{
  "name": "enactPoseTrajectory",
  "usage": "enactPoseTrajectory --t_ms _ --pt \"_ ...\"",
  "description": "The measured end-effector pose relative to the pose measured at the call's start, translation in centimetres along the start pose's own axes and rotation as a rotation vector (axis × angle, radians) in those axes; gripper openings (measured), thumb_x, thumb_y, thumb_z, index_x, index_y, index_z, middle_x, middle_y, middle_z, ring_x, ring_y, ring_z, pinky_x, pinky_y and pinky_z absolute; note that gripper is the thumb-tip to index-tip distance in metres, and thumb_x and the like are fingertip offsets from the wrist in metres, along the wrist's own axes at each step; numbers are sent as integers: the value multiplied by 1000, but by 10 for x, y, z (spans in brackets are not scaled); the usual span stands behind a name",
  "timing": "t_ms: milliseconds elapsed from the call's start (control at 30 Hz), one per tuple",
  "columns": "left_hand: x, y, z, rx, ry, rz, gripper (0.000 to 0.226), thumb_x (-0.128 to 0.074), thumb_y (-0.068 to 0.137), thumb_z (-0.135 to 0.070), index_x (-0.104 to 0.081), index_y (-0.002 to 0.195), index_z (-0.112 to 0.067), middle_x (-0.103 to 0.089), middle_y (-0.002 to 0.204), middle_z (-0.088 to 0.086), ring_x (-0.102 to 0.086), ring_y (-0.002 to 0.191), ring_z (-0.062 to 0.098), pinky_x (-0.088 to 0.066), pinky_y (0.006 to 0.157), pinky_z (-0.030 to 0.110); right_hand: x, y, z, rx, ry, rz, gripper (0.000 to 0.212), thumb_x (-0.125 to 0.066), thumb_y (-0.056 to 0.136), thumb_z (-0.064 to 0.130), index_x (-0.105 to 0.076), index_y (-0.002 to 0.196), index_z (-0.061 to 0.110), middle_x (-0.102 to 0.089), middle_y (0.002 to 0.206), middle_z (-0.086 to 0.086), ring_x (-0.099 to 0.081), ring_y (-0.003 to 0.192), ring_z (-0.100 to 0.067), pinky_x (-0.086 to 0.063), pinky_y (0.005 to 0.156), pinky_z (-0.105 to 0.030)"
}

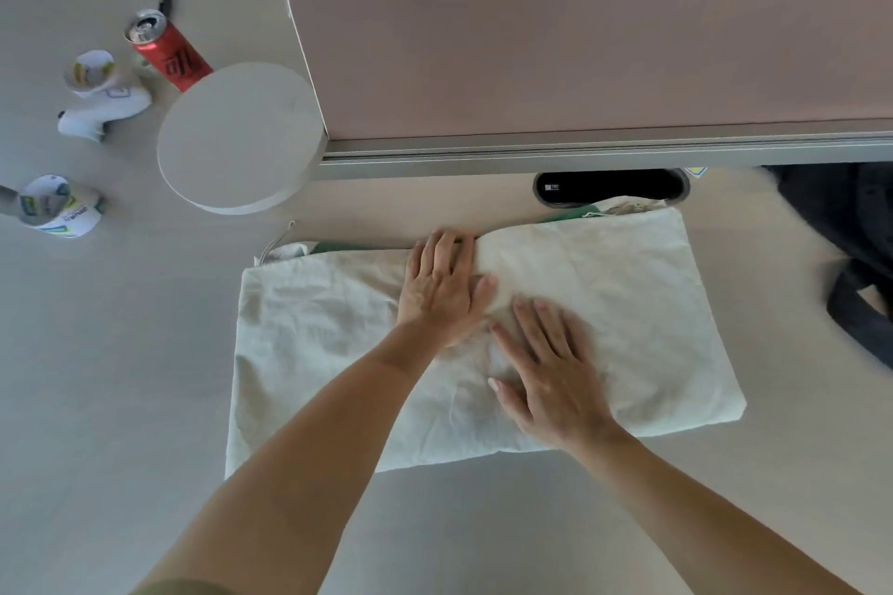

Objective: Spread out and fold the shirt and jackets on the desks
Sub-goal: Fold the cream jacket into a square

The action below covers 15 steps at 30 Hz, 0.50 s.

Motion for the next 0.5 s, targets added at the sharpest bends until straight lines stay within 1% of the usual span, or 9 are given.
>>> enactPoseTrajectory --t_ms 67,167,233,300,367,400,467,500 --pt "-2 -15 4 51 -11 9 76 -13 96 -63 -17 157 -18 -13 157 11 -9 147 33 -7 123 46 1 -2 1 63 10 8 67 -50 91 55 -43 150 24 -28 162 -13 -23 150 -36 -25 115 -59" --pt "-11 -44 12 180 -71 36 76 -17 98 -64 -12 158 -19 -12 157 11 -8 146 31 -9 122 46 1 -6 7 193 32 36 66 -52 89 55 -45 148 26 -29 162 -10 -22 151 -32 -23 118 -55" --pt "-17 -65 18 258 -96 47 77 -21 97 -65 -13 158 -19 -17 154 10 -15 143 31 -12 119 46 0 -9 9 242 38 84 63 -51 89 55 -46 147 29 -30 162 -7 -22 151 -30 -19 120 -51" --pt "-17 -87 23 304 -103 36 80 -25 94 -69 -19 156 -18 -29 147 9 -27 134 31 -20 114 44 -1 -12 11 245 72 144 57 -48 90 53 -51 143 31 -34 160 -3 -25 150 -26 -15 121 -46" --pt "-15 -107 26 324 -118 34 82 -31 92 -72 -23 152 -17 -37 137 8 -37 123 32 -28 107 43 0 -16 10 160 166 164 53 -42 92 50 -58 137 29 -38 158 2 -27 150 -21 -11 121 -40" --pt "-15 -114 27 334 -146 57 82 -37 91 -71 -23 152 -17 -38 133 8 -40 120 32 -30 105 42 2 -19 7 81 250 146 50 -41 93 46 -62 133 26 -42 156 3 -28 149 -19 -12 121 -37" --pt "-16 -125 33 381 -234 116 85 -52 88 -68 -21 151 -18 -33 128 8 -43 120 34 -35 105 42 9 -36 -8 -142 442 46 36 -48 93 36 -69 118 20 -50 147 2 -34 144 -17 -26 118 -37" --pt "-16 -129 37 404 -287 137 86 -59 86 -64 -22 149 -18 -30 126 8 -44 120 35 -38 105 43 13 -50 -19 -275 523 -17 28 -55 91 29 -70 112 18 -52 142 2 -36 141 -15 -30 115 -31"
Point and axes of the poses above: each hand's wrist, its own y-axis towards the middle knuckle, its own x-axis out of the back of the hand, z = x × y, the point moved 10 cm from there along y, towards the middle knuckle
